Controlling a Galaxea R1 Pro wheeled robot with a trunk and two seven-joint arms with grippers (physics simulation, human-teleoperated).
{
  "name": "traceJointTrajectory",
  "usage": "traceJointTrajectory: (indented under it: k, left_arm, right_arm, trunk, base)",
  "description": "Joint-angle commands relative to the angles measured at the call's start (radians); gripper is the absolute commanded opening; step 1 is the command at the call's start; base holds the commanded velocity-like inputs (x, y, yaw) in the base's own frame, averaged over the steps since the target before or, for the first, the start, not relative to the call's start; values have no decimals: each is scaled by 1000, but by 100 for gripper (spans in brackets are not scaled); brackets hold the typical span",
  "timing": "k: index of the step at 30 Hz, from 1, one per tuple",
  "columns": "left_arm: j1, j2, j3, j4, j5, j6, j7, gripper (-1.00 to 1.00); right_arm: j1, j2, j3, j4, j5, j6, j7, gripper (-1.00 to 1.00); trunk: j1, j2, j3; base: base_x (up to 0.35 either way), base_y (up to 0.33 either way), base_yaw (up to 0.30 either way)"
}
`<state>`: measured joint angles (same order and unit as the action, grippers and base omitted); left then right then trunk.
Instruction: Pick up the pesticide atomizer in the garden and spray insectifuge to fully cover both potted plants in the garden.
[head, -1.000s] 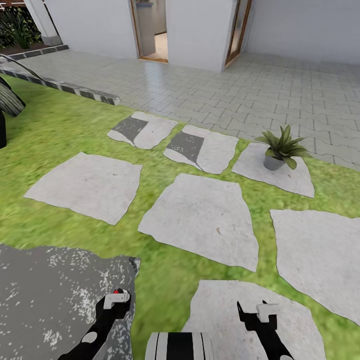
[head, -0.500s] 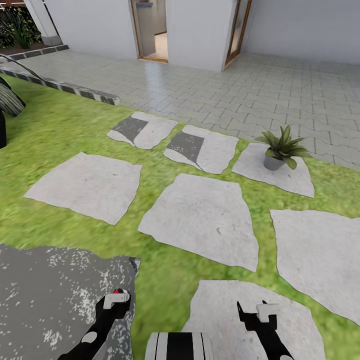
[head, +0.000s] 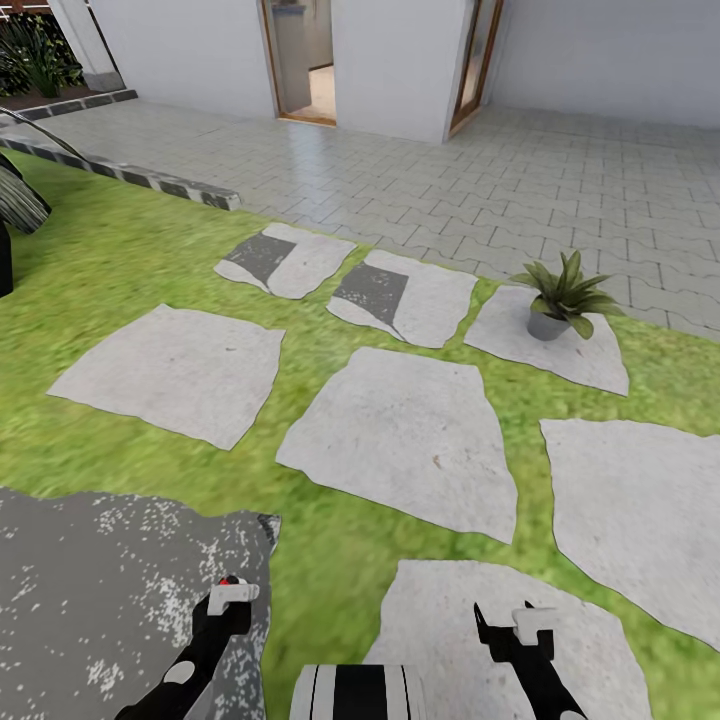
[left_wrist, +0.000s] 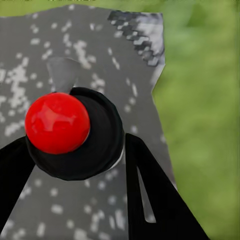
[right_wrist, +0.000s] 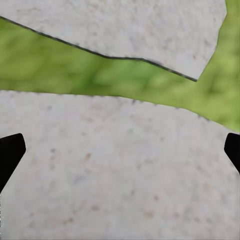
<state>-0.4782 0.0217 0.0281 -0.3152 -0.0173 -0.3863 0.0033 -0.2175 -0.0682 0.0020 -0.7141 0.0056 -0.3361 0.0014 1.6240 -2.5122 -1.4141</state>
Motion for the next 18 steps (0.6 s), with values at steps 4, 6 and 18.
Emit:
traceJointTrajectory:
  k: [4,6,18]
  left_arm:
    - [0,0,3,0,-3,-3,1,-100]
    - [0,0,3,0,-3,-3,1,-100]
    - [0,1,4,1,-3,0,1,-100]
  right_arm:
    - [0,-1,0,0,1,-3,0,100]
    - [0,-1,1,0,1,-3,0,100]
    - [0,1,1,-1,1,-3,0,100]
  trunk:
    - [0,0,-1]
    - [0,0,-1]
    - [-4,2,34]
  base:
    - [0,0,0]
    - [0,0,0]
    - [0,0,0]
